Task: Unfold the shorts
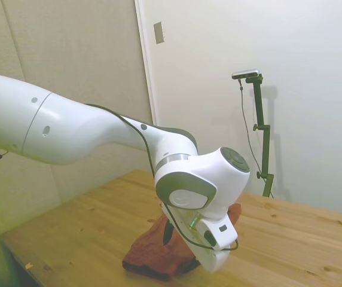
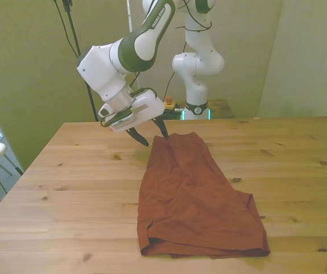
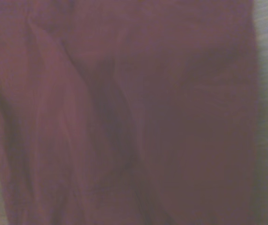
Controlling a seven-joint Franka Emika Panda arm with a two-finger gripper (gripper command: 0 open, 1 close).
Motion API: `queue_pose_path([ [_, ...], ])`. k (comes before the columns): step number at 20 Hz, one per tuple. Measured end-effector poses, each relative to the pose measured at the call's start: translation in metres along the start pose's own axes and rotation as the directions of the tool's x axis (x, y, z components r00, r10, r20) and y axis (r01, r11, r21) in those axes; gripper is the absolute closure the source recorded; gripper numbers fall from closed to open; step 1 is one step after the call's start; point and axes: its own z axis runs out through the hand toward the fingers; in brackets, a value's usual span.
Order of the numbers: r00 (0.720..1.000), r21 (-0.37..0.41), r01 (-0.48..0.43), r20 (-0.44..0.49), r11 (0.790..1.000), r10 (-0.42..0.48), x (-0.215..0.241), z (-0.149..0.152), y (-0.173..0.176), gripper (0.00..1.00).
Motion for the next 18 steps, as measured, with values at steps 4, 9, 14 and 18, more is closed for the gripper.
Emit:
queue_pose_path([
  [4,1.000,-0.009,0.016,0.015,1.000,-0.016,-0.005,0.011,-0.006,1.00],
  [9,0.999,-0.013,0.031,0.025,0.999,-0.030,-0.006,0.016,-0.006,1.00],
  [14,0.999,-0.015,0.040,0.033,0.999,-0.039,-0.007,0.020,-0.004,1.00],
  [18,0.998,-0.014,0.045,0.033,0.999,-0.044,-0.008,0.019,-0.005,1.00],
])
